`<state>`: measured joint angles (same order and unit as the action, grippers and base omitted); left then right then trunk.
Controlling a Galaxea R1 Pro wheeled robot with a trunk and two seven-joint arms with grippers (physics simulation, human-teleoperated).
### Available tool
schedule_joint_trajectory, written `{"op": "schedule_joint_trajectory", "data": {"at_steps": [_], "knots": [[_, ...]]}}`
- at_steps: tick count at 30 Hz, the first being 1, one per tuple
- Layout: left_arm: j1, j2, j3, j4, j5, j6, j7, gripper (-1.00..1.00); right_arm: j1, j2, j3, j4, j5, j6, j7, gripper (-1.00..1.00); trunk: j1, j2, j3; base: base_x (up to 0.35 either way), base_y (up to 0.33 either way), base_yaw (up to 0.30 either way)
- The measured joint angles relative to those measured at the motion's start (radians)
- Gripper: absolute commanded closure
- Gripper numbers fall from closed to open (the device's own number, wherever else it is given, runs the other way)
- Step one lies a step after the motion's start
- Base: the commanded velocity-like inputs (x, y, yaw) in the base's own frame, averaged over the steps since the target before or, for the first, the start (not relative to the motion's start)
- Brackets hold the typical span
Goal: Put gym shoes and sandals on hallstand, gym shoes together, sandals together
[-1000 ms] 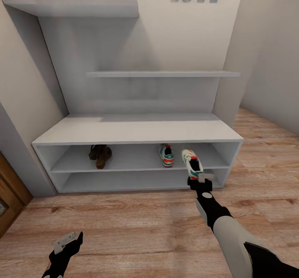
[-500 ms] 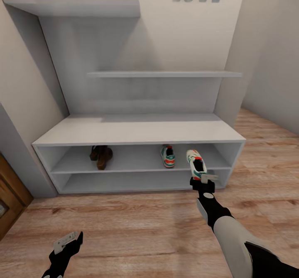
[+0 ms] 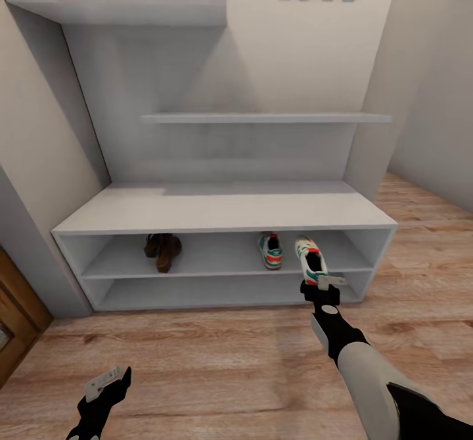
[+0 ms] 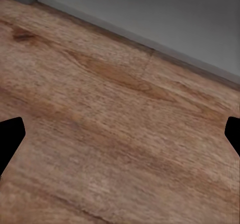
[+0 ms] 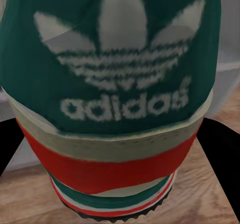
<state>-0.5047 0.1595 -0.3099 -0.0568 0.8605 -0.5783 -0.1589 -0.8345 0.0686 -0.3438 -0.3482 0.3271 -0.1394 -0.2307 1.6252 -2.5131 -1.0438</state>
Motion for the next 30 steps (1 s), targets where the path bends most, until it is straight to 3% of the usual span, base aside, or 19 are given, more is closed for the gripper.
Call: {"op": "schedule_joint_trajectory", "data": {"at_steps": [12, 30], "knots": [[0.0, 0.0, 0.0, 0.0, 0.0, 0.001, 0.001, -1.0, 0.0, 0.0, -0.001, 0.0, 0.0, 0.0, 0.0, 1.0, 0.0, 0.0, 0.0, 0.039, 0.115, 0.0], [0.0, 0.0, 0.0, 0.0, 0.0, 0.001, 0.001, -1.0, 0.0, -0.001, -0.001, 0.0, 0.0, 0.0, 0.0, 1.0, 0.0, 0.0, 0.0, 0.082, 0.009, 0.0]]}}
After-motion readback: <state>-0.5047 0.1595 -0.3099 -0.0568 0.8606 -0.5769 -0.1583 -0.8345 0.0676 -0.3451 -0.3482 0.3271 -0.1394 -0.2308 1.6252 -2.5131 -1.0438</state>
